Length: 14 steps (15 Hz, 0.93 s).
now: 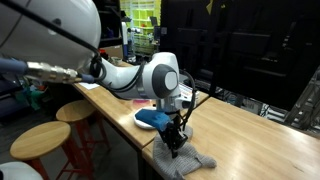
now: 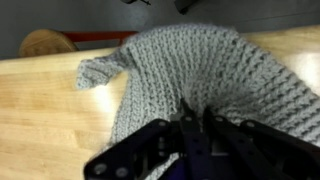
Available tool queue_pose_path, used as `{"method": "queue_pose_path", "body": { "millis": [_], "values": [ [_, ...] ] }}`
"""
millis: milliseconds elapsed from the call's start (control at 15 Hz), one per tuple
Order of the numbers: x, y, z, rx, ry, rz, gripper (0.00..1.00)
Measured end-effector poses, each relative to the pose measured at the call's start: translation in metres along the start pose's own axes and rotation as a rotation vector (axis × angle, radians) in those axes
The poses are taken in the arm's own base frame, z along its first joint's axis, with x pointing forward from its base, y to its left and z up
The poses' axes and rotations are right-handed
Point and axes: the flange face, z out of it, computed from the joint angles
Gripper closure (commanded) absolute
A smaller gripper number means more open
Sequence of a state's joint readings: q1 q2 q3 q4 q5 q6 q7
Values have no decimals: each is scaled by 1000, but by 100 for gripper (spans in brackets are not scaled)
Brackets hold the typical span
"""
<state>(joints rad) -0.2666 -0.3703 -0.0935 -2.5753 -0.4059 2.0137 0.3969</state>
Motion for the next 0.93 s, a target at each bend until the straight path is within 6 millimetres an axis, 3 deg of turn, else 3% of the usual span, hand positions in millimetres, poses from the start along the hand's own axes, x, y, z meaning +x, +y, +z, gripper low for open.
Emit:
{"method": "queue_pose_path", "body": {
  "millis": [533, 933],
  "values": [
    [-15, -18, -11, -30, 6, -66, 98],
    [-16, -28, -17, 57, 13, -152, 98]
  ]
}}
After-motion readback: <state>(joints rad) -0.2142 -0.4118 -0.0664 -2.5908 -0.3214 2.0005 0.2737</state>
